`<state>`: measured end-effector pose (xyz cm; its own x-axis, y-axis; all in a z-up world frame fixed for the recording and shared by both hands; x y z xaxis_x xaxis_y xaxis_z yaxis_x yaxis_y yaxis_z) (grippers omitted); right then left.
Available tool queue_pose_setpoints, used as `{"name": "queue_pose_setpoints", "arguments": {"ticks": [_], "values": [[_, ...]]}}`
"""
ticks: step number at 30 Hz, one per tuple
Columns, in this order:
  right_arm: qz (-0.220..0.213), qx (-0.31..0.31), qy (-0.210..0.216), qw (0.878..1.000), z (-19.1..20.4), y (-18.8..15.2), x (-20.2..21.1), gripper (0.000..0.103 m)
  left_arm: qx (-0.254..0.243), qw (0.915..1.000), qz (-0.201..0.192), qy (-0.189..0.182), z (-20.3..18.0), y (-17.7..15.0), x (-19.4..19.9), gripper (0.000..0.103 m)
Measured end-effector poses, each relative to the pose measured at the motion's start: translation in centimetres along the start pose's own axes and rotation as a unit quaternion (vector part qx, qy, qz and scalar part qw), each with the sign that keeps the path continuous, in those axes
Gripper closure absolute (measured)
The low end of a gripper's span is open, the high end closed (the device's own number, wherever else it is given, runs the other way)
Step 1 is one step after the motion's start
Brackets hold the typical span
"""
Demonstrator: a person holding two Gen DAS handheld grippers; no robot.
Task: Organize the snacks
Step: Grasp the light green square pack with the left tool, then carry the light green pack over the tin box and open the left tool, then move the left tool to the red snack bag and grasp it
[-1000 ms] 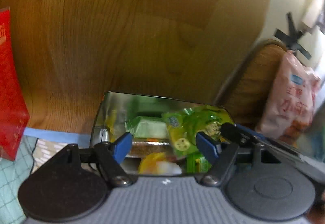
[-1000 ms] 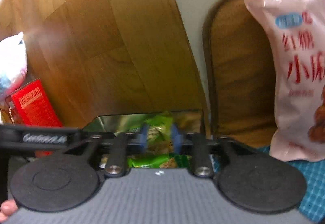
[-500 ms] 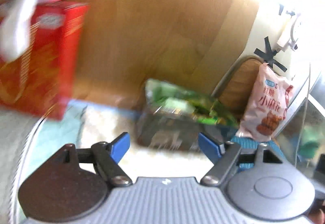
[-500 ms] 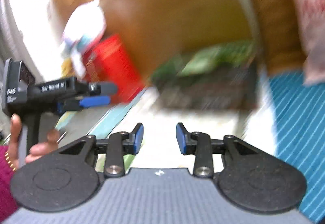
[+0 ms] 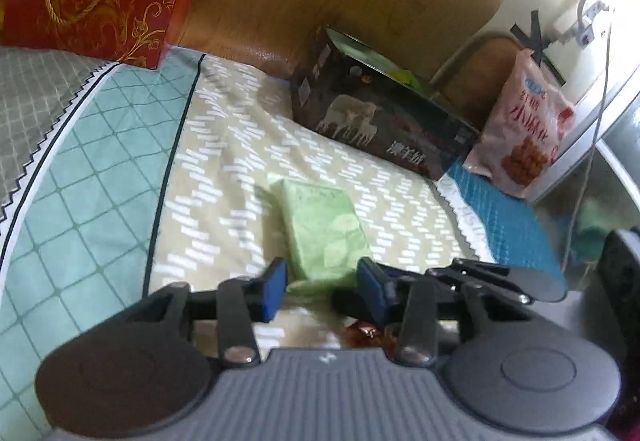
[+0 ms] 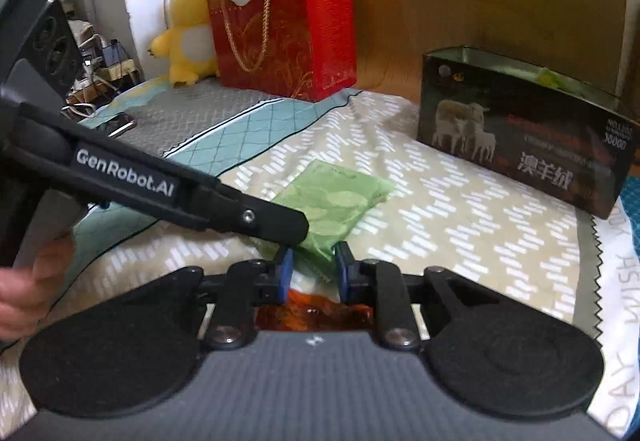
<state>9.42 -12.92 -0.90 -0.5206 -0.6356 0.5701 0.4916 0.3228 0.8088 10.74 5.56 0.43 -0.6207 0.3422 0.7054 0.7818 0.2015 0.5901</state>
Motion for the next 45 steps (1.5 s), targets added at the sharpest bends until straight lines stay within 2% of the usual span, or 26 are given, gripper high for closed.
{"name": "queue_pose_setpoints", "arguments": {"ticks": [1,4,12,18,21,23,24,26,28,31,34,36,37,41,45], "values": [[-0.009,0.006,-0.005,1.000,0.1,0.3,0.2,0.088,0.001,1.0000,0.000,0.002,-0.2,0.2,0.2,0.067],[-0.040,-0.005,-0.013,0.999,-0.8,1.7,1.0,0.088,-0.007,0.9997,-0.017,-0.016,-0.8,1.4,1.3,0.071],[-0.132,-0.007,-0.079,0.988,-5.5,5.9,3.9,0.088,-0.060,0.9952,-0.066,-0.041,-6.1,7.2,1.0,0.071],[-0.166,-0.018,-0.163,0.972,-11.1,7.5,4.1,0.088,-0.110,0.9879,-0.092,-0.061,-11.4,12.2,-3.1,0.070],[-0.162,-0.030,-0.203,0.965,-14.4,7.6,3.2,0.084,-0.120,0.9873,-0.086,-0.060,-13.4,14.1,-7.0,0.070],[-0.169,-0.041,-0.220,0.960,-15.8,7.3,3.1,0.074,-0.125,0.9874,-0.089,-0.039,-14.4,15.0,-10.1,0.067],[-0.176,-0.051,-0.217,0.959,-16.0,7.2,3.5,0.070,-0.133,0.9871,-0.087,-0.023,-14.8,15.1,-11.3,0.060],[-0.186,-0.070,-0.203,0.959,-16.2,6.5,4.4,0.070,-0.143,0.9864,-0.082,0.003,-15.1,15.0,-13.0,0.057],[-0.188,-0.087,-0.188,0.960,-16.1,5.7,5.4,0.070,-0.131,0.9888,-0.072,0.000,-14.5,14.6,-13.2,0.057],[-0.179,-0.112,-0.155,0.965,-15.0,4.3,6.6,0.070,-0.111,0.9908,-0.077,-0.008,-13.3,14.1,-11.4,0.056],[-0.156,-0.132,-0.099,0.974,-13.1,2.1,7.8,0.069,-0.091,0.9919,-0.085,-0.024,-11.3,13.1,-8.0,0.052],[-0.127,-0.139,-0.057,0.980,-11.2,0.4,8.3,0.066,-0.089,0.9921,-0.083,-0.028,-10.0,11.5,-5.7,0.052],[-0.114,-0.140,-0.041,0.983,-10.3,-0.5,8.5,0.063,-0.090,0.9927,-0.075,-0.029,-9.2,10.2,-4.7,0.051],[-0.065,-0.128,0.012,0.990,-6.0,-4.0,8.5,0.062,-0.075,0.9962,-0.028,-0.035,-5.8,5.3,-2.2,0.051],[-0.034,-0.111,0.043,0.992,-2.2,-5.9,7.9,0.061,-0.070,0.9967,0.020,-0.036,-3.7,0.6,-1.9,0.039]]}}
Point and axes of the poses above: each gripper's, at about its wrist camera, not at the fingertips, and x roughly against the way its jaws point, z to its left, y to its top, the point moved 3 cm from there along -x, roughly the way its jaws point, and after that the axes turned 7 degrees about y, right-handed, at the moved point
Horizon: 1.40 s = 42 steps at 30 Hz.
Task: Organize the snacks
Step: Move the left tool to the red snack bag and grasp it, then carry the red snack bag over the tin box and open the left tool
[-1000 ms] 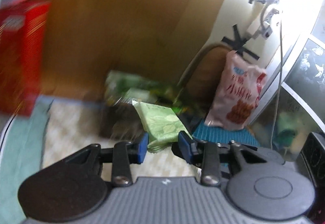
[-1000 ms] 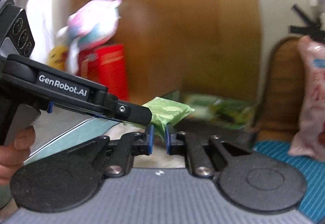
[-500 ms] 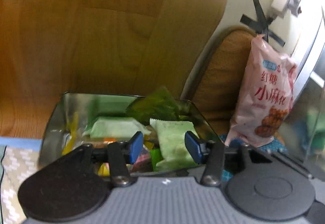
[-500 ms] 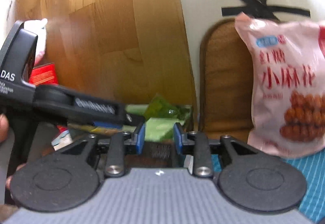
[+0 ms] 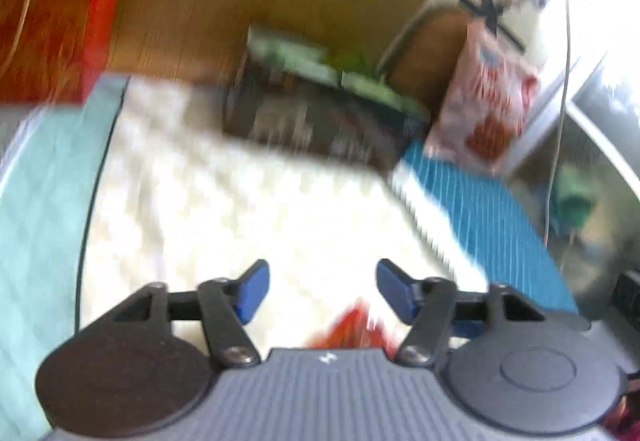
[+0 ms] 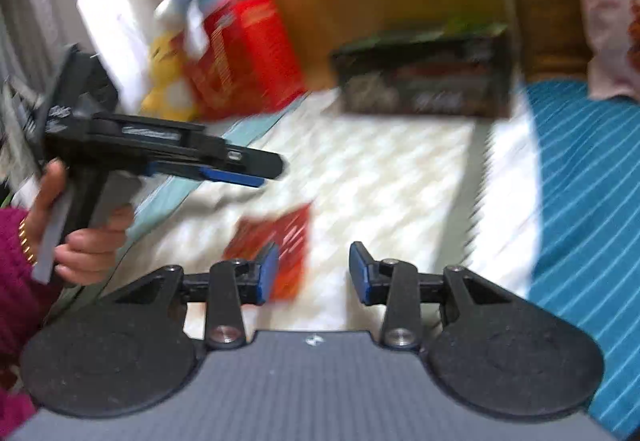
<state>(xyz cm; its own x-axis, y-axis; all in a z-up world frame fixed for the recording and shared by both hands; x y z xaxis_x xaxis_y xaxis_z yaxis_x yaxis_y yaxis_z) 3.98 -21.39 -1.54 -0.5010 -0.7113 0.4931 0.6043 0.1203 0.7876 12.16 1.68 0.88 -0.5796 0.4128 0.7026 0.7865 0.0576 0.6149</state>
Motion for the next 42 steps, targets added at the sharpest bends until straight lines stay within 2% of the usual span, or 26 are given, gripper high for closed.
{"name": "queue_pose_setpoints", "arguments": {"ticks": [3,4,6,8,10,12,15,18,19,21,22,23,26,28,29,30,32,33,34,36,39,42], "values": [[-0.004,-0.002,0.008,1.000,1.5,-0.4,-0.2,0.058,-0.031,0.9994,-0.013,0.006,-0.6,-2.4,0.9,0.039],[-0.006,-0.012,0.016,1.000,1.7,-0.5,-0.2,0.058,-0.035,0.9994,-0.007,-0.005,-1.2,-3.1,1.2,0.040],[-0.011,-0.051,0.040,0.998,1.5,-0.6,0.1,0.058,-0.038,0.9991,-0.004,-0.018,-2.1,-4.1,1.7,0.040],[-0.018,-0.103,0.067,0.992,0.9,-0.9,0.1,0.058,-0.043,0.9990,-0.012,-0.009,-2.7,-5.2,2.2,0.040],[-0.029,-0.138,0.075,0.987,0.4,-1.3,0.1,0.058,-0.029,0.9993,-0.019,-0.014,-2.5,-5.8,2.6,0.040],[-0.033,-0.128,0.071,0.989,0.8,-1.6,0.2,0.062,0.006,0.9994,-0.017,-0.028,-1.7,-6.0,3.0,0.041],[-0.044,-0.123,0.069,0.989,1.1,-1.9,0.4,0.063,0.074,0.9947,-0.005,-0.071,-0.6,-6.1,3.8,0.045],[-0.050,-0.113,0.061,0.990,1.5,-2.1,0.6,0.064,0.099,0.9876,0.001,-0.122,-0.8,-6.6,4.3,0.069],[-0.051,-0.108,0.057,0.991,1.6,-2.2,0.6,0.063,0.098,0.9878,0.000,-0.121,-1.1,-6.9,4.5,0.077],[-0.048,-0.094,0.051,0.993,1.6,-2.0,0.5,0.062,0.066,0.9949,-0.010,-0.075,-2.0,-6.9,4.2,0.087],[-0.045,-0.082,0.047,0.995,1.7,-2.0,0.6,0.062,0.060,0.9964,-0.009,-0.059,-2.0,-6.8,4.0,0.087],[-0.040,-0.066,0.041,0.996,2.0,-2.0,0.7,0.061,0.070,0.9953,-0.005,-0.067,-1.7,-6.7,3.7,0.087],[-0.028,-0.011,0.027,0.999,2.8,-1.8,0.8,0.044,0.095,0.9912,0.002,-0.092,-0.6,-6.2,3.8,0.088],[-0.030,0.022,0.009,0.999,3.2,-1.7,0.8,0.023,0.102,0.9878,0.002,-0.117,-0.3,-5.7,4.3,0.088],[-0.030,0.035,0.004,0.999,3.3,-1.6,0.6,0.023,0.105,0.9865,0.001,-0.126,-0.3,-5.6,4.4,0.088],[-0.027,0.042,0.006,0.999,3.3,-1.4,0.5,0.024,0.105,0.9858,-0.001,-0.131,-0.3,-5.3,4.6,0.088],[-0.023,0.041,0.027,0.999,3.2,-1.0,0.3,0.045,0.102,0.9856,-0.001,-0.135,-0.5,-4.9,4.7,0.088],[-0.024,0.039,0.027,0.999,3.1,-0.7,0.3,0.051,0.101,0.9856,0.000,-0.135,-0.7,-4.7,4.6,0.088],[-0.029,0.041,0.027,0.998,3.0,-0.5,0.5,0.065,0.102,0.9857,0.002,-0.134,-0.7,-4.4,4.5,0.087],[-0.039,0.033,0.026,0.998,2.3,0.3,0.8,0.081,0.096,0.9869,0.003,-0.130,-0.8,-3.7,4.2,0.087],[-0.061,0.001,0.031,0.998,0.6,2.4,1.1,0.092,0.092,0.9859,-0.002,-0.140,-0.9,-1.7,4.0,0.087],[-0.085,-0.005,0.023,0.996,-0.8,5.7,1.0,0.093,0.076,0.9869,-0.017,-0.142,-1.5,1.1,3.9,0.087]]}}
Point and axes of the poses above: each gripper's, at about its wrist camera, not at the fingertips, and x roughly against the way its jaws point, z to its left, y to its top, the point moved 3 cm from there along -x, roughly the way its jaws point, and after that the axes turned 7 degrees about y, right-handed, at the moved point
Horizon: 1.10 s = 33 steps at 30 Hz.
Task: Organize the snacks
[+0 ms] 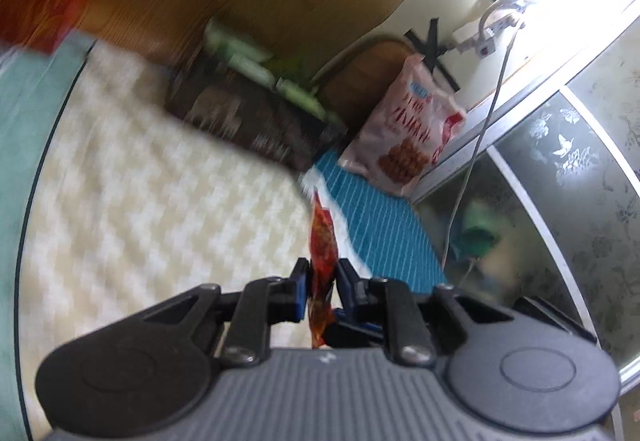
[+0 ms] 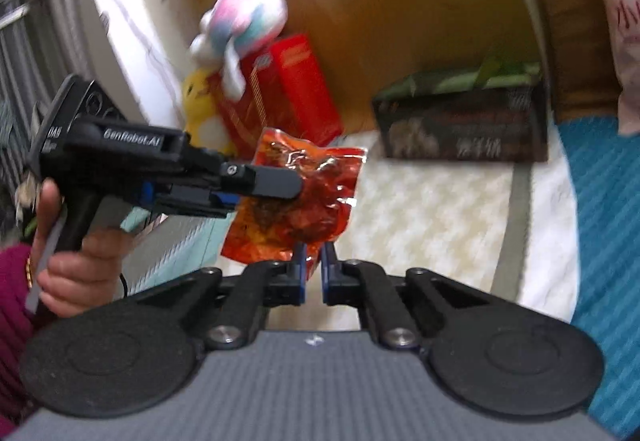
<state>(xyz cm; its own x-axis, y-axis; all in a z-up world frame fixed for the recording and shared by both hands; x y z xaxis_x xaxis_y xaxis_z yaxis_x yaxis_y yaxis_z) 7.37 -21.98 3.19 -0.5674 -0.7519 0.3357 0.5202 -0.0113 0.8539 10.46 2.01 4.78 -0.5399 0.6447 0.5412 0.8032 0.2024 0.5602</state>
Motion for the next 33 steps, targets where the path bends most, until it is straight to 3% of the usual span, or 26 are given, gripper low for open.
{"name": "queue_pose_setpoints", "arguments": {"ticks": [8,14,15,16,18,20,22,25,29,33], "values": [[-0.042,0.037,-0.066,0.996,-5.7,9.8,-5.4,0.093,-0.072,0.9952,-0.057,0.033,-3.3,12.0,-4.7,0.087],[-0.018,0.032,-0.097,0.995,-11.2,11.1,-9.9,0.090,-0.070,0.9933,-0.059,0.070,-1.5,16.9,-10.9,0.086],[-0.014,0.034,-0.106,0.994,-11.7,10.9,-10.5,0.090,-0.072,0.9922,-0.054,0.087,-1.1,17.2,-12.0,0.081],[-0.016,0.036,-0.111,0.993,-12.0,10.7,-10.8,0.088,-0.076,0.9891,-0.048,0.117,-0.5,17.4,-13.2,0.069],[-0.025,0.030,-0.108,0.993,-12.4,10.6,-10.5,0.088,-0.097,0.9754,-0.042,0.193,0.3,17.4,-15.0,0.058],[-0.040,0.012,-0.097,0.994,-12.4,10.3,-9.3,0.088,-0.132,0.9542,-0.049,0.264,0.3,17.0,-15.8,0.058],[-0.052,0.001,-0.093,0.994,-12.0,9.8,-7.7,0.088,-0.165,0.9393,-0.068,0.293,-0.3,16.1,-15.3,0.058],[-0.063,-0.017,-0.088,0.994,-11.3,8.6,-5.0,0.088,-0.192,0.9236,-0.099,0.317,-2.1,14.3,-13.3,0.058],[-0.067,-0.030,-0.082,0.994,-8.9,5.8,-1.9,0.086,-0.201,0.9091,-0.135,0.339,-4.6,10.9,-9.6,0.056],[-0.057,-0.036,-0.093,0.993,-6.4,2.4,1.1,0.082,-0.194,0.9124,-0.140,0.332,-6.1,6.5,-6.8,0.052]]}}
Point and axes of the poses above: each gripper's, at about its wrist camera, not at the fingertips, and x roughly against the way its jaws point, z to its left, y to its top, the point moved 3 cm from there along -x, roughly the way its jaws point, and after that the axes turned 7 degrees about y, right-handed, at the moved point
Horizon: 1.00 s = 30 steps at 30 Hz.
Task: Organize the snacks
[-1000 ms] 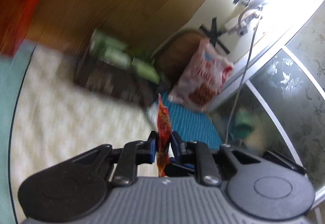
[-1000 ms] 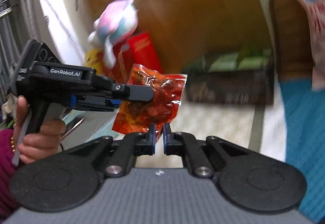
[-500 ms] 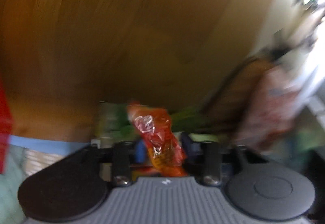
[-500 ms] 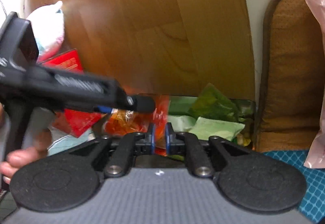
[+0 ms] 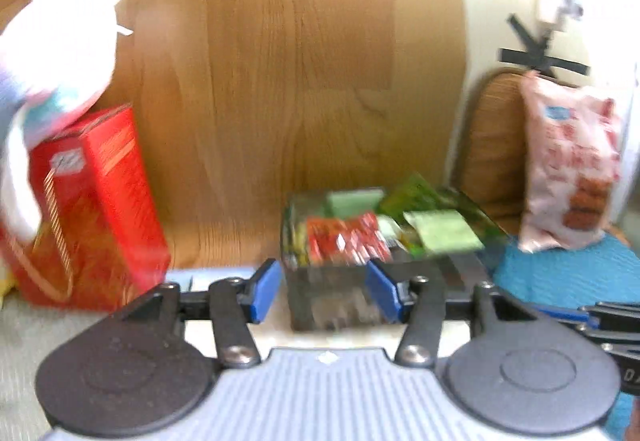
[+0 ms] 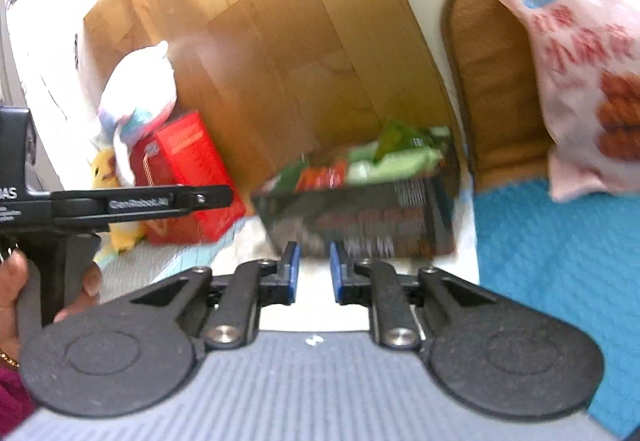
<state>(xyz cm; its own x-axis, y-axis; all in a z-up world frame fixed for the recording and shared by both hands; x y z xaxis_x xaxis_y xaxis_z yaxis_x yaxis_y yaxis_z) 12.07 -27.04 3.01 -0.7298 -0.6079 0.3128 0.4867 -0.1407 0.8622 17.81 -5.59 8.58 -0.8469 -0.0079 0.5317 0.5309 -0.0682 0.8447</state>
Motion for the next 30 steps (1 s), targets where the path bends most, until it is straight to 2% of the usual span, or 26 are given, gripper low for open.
{"name": "queue_pose_setpoints", "arguments": {"ticks": [8,15,20,21,23,24,25,30], "values": [[-0.002,-0.005,-0.006,1.000,3.4,-4.7,4.2,0.080,0.005,0.9993,0.035,0.009,-1.0,-7.3,5.6,0.051],[0.010,-0.021,0.014,1.000,5.4,-7.1,5.4,0.074,0.017,0.9978,0.051,0.039,-0.1,-10.8,8.3,0.050],[0.016,-0.032,0.024,0.999,5.9,-7.9,5.9,0.074,0.017,0.9969,0.050,0.058,0.3,-12.2,9.9,0.045],[0.016,-0.034,0.027,0.999,6.0,-8.0,6.0,0.074,0.016,0.9968,0.050,0.061,0.3,-12.4,10.1,0.043],[0.016,-0.038,0.031,0.999,6.1,-8.1,6.3,0.073,0.015,0.9963,0.053,0.066,0.4,-12.7,10.4,0.030],[0.015,-0.038,0.031,0.999,6.2,-8.2,6.4,0.072,0.016,0.9959,0.051,0.073,0.5,-12.9,10.6,0.011],[0.015,-0.039,0.033,0.999,6.3,-8.2,6.5,0.071,0.015,0.9956,0.043,0.081,0.5,-13.0,10.9,0.002],[0.011,-0.058,0.050,0.997,6.4,-8.2,7.0,0.070,-0.009,0.9944,0.021,0.103,0.0,-12.9,12.2,0.000]]}}
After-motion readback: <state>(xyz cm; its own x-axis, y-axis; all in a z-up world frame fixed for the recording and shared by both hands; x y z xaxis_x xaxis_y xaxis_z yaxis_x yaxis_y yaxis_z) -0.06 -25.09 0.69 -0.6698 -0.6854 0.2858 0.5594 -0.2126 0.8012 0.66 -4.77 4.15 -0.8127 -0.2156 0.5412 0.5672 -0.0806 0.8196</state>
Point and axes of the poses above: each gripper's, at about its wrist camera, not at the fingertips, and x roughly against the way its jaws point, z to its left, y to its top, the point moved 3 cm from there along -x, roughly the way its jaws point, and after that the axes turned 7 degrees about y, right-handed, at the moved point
